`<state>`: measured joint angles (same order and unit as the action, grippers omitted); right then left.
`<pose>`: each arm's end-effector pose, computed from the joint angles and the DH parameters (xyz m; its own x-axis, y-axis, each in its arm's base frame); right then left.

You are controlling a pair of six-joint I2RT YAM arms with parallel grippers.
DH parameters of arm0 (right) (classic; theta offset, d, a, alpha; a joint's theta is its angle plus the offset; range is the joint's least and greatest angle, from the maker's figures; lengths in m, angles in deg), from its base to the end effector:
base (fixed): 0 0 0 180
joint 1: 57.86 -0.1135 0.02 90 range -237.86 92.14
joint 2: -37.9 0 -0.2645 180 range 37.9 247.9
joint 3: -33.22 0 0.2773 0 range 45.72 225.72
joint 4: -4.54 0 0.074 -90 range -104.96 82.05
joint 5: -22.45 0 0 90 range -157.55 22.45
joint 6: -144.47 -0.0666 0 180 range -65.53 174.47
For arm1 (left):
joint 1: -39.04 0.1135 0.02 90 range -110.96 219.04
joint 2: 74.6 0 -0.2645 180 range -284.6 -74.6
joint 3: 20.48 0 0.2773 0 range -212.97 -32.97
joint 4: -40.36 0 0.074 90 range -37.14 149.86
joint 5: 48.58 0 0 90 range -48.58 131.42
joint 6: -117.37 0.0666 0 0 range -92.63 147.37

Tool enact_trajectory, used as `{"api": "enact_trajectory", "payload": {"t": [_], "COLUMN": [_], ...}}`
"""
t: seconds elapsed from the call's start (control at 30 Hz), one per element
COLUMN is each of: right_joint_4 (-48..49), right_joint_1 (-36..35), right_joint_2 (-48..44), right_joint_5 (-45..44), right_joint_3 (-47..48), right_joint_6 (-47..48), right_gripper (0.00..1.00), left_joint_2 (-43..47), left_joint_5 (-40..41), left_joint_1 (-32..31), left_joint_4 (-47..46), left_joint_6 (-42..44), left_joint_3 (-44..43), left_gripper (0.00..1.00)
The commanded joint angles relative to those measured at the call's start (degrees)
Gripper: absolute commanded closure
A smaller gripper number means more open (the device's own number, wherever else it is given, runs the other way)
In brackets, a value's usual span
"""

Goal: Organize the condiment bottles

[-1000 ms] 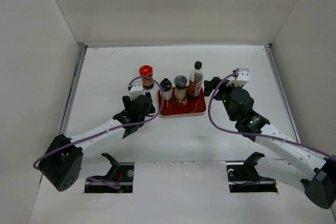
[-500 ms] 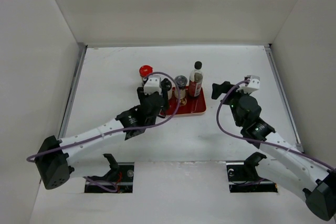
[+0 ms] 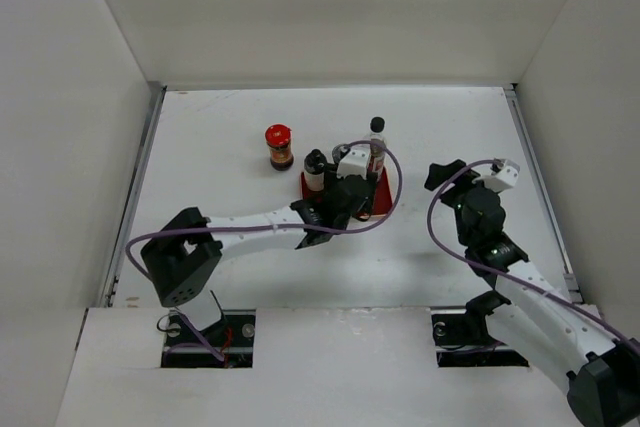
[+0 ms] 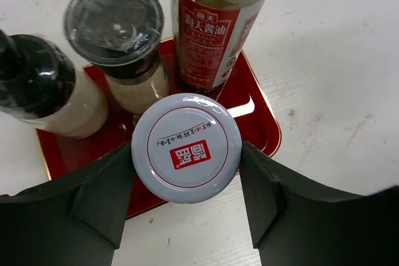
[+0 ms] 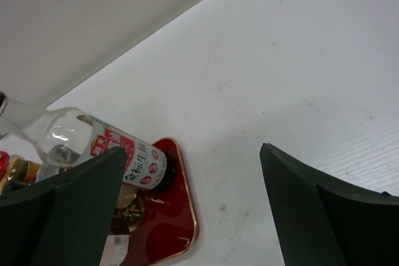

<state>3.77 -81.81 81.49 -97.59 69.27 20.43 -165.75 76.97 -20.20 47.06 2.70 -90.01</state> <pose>0.2270 0.0644 0.2405 -0.0528 0.5068 -0.8604 0.1579 0.8550 0.4939 0.2358 -0.3204 0.2150 -0.4030 0.0132 -0.9151 0.2962 0.9480 -0.1168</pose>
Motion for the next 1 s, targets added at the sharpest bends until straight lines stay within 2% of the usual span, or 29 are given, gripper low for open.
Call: {"api": "enact_trajectory", "payload": {"t": [0.0, 0.27, 0.4, 0.47, 0.57, 0.63, 0.73, 0.97], "right_joint_4": [2.2, 4.9, 6.5, 6.6, 6.6, 6.6, 6.5, 6.6], "right_joint_1": [1.2, 1.1, 1.0, 1.0, 1.0, 1.0, 1.0, 1.0], "right_joint_2": [-1.1, -0.3, 0.3, 0.1, -0.2, -0.2, -0.1, 0.0], "right_joint_5": [2.1, 2.9, 3.1, 3.0, 3.1, 3.1, 3.1, 3.1], "right_joint_3": [-0.5, -1.6, -2.1, -2.4, -2.5, -2.6, -2.6, -2.6], "right_joint_6": [-3.7, -3.8, -3.8, -3.9, -4.0, -4.1, -4.1, -3.8], "right_gripper": [0.06, 0.05, 0.06, 0.06, 0.03, 0.01, 0.0, 0.0], "left_joint_2": [-0.9, -7.3, -9.3, -9.5, -9.3, -8.3, -5.4, 9.8], "left_joint_5": [-0.7, -1.1, -0.5, -0.5, -0.5, -0.5, 0.0, 4.3], "left_joint_1": [0.1, 0.8, 0.9, 0.9, 0.8, 0.3, 0.2, 2.2], "left_joint_4": [-10.4, -14.6, -15.6, -16.3, -16.8, -16.7, -16.2, -10.6], "left_joint_6": [0.6, 0.5, 0.4, 0.2, 0.1, 0.2, 0.4, -0.5], "left_joint_3": [-5.2, -5.5, -4.8, -4.0, -3.1, -2.6, -1.4, 6.7], "left_gripper": [0.62, 0.62, 0.58, 0.52, 0.33, 0.23, 0.14, 0.13]}}
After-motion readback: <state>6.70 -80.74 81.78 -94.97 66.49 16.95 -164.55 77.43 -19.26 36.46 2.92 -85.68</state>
